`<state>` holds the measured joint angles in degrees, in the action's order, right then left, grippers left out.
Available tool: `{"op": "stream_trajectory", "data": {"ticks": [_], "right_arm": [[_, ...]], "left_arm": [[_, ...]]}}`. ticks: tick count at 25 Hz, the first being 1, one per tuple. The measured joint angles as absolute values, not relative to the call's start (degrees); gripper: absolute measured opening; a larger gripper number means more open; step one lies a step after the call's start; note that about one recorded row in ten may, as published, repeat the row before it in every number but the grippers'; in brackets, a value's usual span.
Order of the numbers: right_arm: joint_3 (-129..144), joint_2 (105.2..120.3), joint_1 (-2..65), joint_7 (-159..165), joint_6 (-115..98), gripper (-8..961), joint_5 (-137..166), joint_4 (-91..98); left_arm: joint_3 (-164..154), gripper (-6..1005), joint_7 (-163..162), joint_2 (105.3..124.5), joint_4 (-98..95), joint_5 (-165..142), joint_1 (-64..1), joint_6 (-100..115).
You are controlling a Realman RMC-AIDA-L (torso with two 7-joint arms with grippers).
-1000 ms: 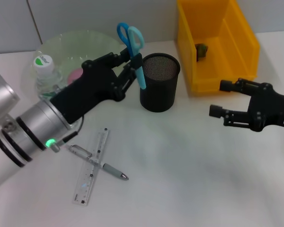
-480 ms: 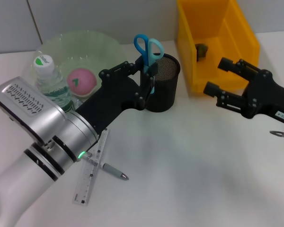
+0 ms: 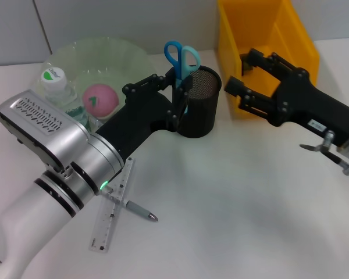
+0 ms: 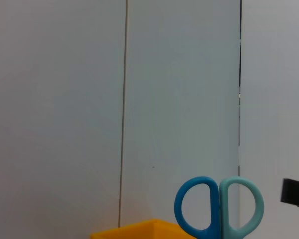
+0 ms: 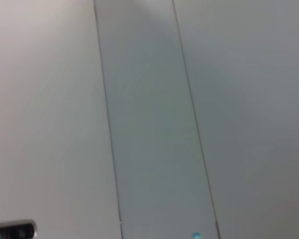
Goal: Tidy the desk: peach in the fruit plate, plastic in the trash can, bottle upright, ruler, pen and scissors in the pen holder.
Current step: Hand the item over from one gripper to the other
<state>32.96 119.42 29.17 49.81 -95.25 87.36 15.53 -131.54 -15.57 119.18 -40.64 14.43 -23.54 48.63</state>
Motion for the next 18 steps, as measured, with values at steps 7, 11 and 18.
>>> {"op": "stream_trajectory", "data": {"ticks": [7,11,18], "right_arm": [[33.11,119.61,32.70,48.24,-93.41,683,86.73,12.12],[33.43,119.67,33.51,47.88,-92.27,681,86.72,11.67],[33.00,119.72,35.01,47.19,-90.40,677,86.66,10.52]], "left_arm": [[-131.61,322,-14.94,119.18,-40.79,14.61,-24.07,48.24],[-131.63,325,-14.88,119.18,-40.87,14.62,-24.49,47.43],[-131.97,332,-12.85,119.18,-41.83,15.88,-24.97,44.84]]}}
